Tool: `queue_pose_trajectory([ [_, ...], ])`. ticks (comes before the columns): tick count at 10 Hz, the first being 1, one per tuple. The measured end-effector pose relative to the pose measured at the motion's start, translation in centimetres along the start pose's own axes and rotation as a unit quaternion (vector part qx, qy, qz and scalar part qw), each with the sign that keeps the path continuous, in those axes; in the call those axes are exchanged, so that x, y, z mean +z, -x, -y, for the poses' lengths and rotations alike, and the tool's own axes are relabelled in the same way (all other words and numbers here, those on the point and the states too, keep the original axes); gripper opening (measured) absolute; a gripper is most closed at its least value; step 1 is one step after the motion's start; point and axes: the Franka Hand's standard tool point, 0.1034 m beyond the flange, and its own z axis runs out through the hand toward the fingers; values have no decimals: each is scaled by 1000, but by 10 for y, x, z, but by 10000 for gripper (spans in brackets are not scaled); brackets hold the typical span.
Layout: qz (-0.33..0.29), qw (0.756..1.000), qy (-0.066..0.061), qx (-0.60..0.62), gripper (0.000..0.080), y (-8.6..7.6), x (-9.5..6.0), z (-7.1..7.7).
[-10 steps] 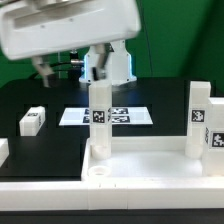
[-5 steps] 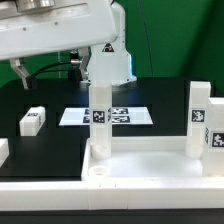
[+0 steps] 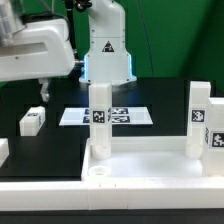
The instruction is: Assemble desk
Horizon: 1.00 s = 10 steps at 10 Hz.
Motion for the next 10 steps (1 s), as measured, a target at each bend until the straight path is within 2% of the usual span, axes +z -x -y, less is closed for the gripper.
queue_pose_trajectory([
  [2, 46, 999, -7, -7, 649, -4, 2, 4],
  [3, 87, 996, -14, -8, 649, 3, 6, 5],
  [4, 134, 991, -25, -8, 649, 9, 18, -1],
  [5, 156, 987, -28, -15, 649, 7, 30, -11],
  [6, 202, 979, -28, -13, 649, 17, 37, -16],
  [7, 246, 969, -29, -2, 649, 20, 42, -19],
  [8, 242, 970, -17, 27, 649, 15, 46, -16],
  [9, 280, 959, -21, 24, 649, 28, 44, -14],
  [10, 305, 952, -23, 30, 649, 27, 48, -16],
])
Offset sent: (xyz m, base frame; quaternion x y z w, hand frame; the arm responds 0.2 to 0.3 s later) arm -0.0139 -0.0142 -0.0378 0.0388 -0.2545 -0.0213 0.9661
